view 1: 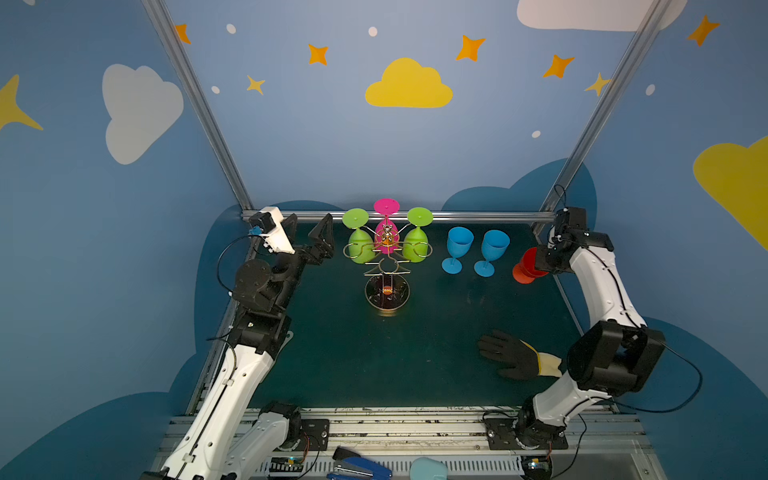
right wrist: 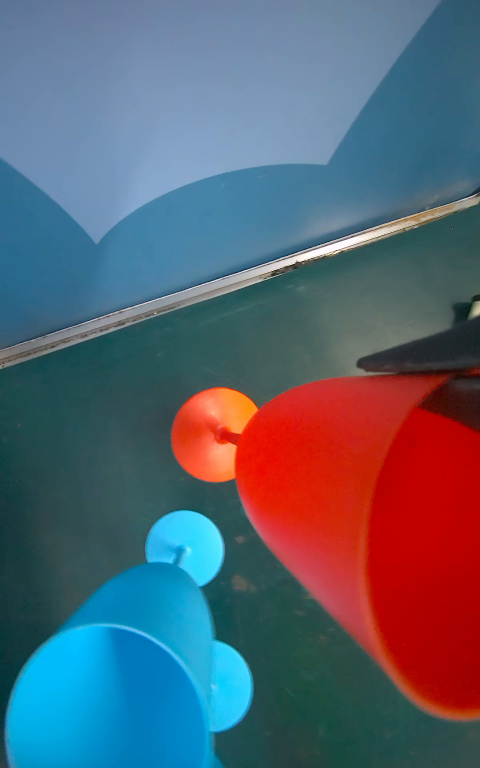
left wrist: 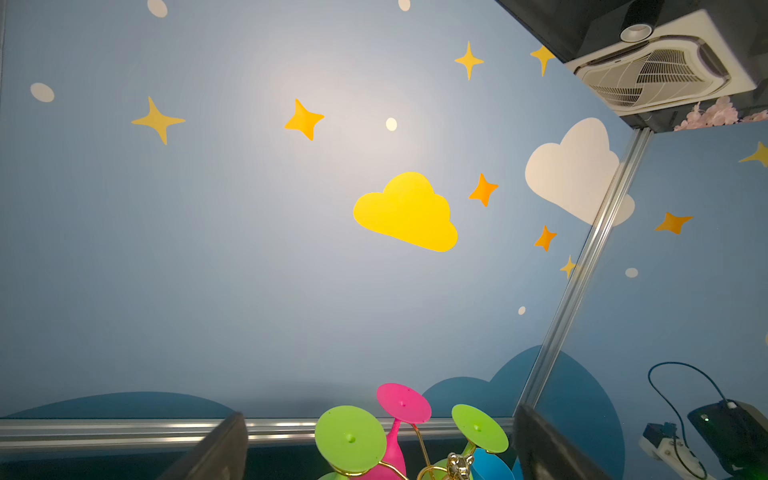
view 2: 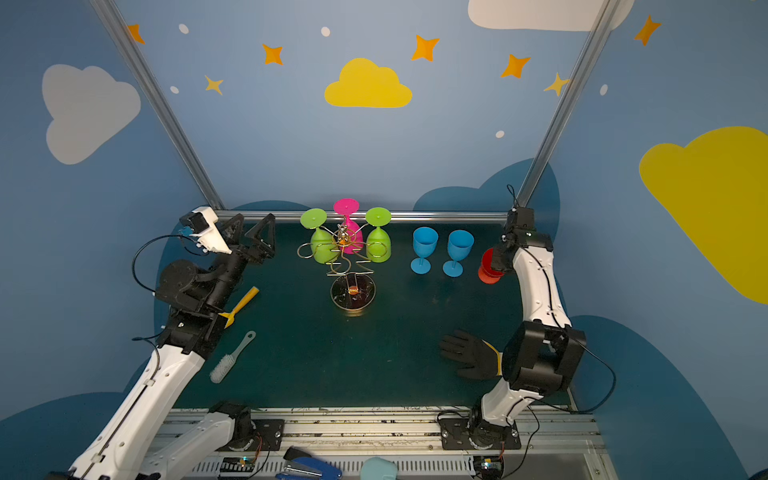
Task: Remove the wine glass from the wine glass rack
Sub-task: 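Lower the red glass upright beside the blue glasses with the right gripper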
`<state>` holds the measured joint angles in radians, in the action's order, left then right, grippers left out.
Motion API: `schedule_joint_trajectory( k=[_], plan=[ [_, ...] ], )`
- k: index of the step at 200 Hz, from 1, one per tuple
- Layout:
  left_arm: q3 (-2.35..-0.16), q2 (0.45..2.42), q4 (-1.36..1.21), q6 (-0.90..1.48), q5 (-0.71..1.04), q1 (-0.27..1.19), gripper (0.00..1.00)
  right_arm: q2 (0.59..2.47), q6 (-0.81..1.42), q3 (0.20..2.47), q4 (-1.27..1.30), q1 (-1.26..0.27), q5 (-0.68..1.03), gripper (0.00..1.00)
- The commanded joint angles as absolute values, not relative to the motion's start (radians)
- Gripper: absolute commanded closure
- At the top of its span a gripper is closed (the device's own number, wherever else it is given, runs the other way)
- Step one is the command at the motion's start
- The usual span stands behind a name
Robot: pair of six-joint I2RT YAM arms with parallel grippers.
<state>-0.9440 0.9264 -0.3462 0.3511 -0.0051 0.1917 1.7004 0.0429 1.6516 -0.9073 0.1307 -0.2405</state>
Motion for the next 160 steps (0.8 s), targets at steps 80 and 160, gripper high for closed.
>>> schedule_joint_trajectory(
  k=[80,160],
  plan=[
    [-0.955,0.919,-0.336,0.300,-0.039,0.187,0.01,2.098,0.051,2.153,-1.186,0.142,-0.180,1.00],
    [-0.959,0.917,-0.322,0.286,-0.051,0.186,0.01,2.215,0.061,2.287,-1.284,0.141,-0.163,0.90]
  ],
)
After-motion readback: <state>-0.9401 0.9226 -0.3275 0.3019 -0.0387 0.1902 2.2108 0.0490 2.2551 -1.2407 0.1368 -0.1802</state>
